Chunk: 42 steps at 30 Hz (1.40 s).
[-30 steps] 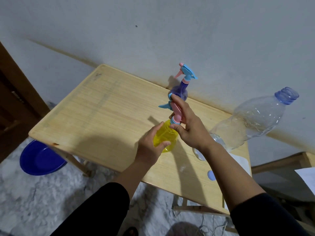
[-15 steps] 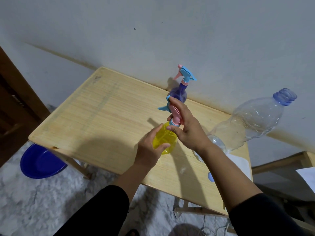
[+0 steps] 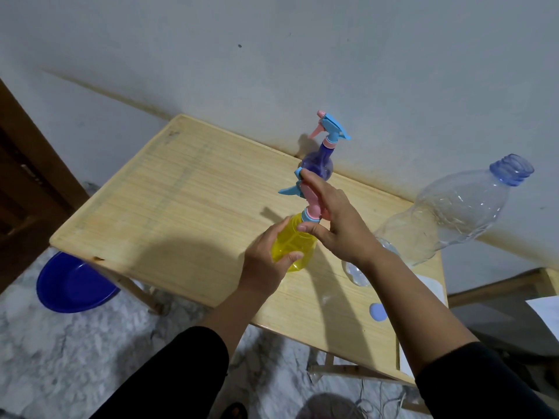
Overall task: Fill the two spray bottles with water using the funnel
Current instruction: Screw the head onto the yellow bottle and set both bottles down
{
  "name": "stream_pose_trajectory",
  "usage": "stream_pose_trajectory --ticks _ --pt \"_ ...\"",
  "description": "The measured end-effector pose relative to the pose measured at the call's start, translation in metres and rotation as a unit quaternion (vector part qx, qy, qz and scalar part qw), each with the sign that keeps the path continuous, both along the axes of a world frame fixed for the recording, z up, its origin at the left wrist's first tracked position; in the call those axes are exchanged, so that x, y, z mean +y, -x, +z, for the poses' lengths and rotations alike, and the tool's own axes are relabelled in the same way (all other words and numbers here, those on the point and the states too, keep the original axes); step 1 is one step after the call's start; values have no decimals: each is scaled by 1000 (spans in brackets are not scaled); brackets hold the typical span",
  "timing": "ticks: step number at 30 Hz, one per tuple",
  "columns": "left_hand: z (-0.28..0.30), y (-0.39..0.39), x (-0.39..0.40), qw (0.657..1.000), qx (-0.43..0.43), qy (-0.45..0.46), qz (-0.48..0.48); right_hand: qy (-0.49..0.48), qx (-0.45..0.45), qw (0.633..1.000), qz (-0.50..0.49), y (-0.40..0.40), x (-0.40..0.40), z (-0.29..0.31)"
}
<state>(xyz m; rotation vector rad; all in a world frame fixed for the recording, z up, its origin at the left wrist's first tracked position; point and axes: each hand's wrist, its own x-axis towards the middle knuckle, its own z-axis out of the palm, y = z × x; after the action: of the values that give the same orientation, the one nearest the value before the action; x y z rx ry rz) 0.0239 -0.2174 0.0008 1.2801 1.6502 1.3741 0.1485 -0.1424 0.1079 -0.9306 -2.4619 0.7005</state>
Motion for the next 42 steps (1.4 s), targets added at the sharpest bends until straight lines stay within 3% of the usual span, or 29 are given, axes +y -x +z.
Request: stream_pose_trajectory --ticks 4,10,15,20,23,25,28,33,39,42 --pt "1 0 0 1000 6 0 2 67 10 998 12 -1 0 0" --pt "2 0 -1 1000 8 4 -2 3 23 1000 -5 1 0 1" --pt "1 0 0 1000 4 3 1 67 45 997 1 1 -2 -3" --pt "2 -1 -1 1000 4 5 1 42 35 998 -11 1 -1 -1" --pt "2 -1 0 1000 4 7 4 75 16 997 12 -3 0 0" --pt "1 0 1 1000 8 10 7 90 48 995 -3 1 -3 -2" --pt "0 0 1 1000 1 13 5 62 67 996 -22 8 -6 -5" --pt "1 -1 1 1000 -4 16 5 72 25 997 19 -3 0 -1" --pt "-1 -1 1 1000 -3 19 8 23 40 999 -18 1 -3 -4" --pt "0 -1 1 1000 -1 17 11 45 21 999 10 -2 0 -2"
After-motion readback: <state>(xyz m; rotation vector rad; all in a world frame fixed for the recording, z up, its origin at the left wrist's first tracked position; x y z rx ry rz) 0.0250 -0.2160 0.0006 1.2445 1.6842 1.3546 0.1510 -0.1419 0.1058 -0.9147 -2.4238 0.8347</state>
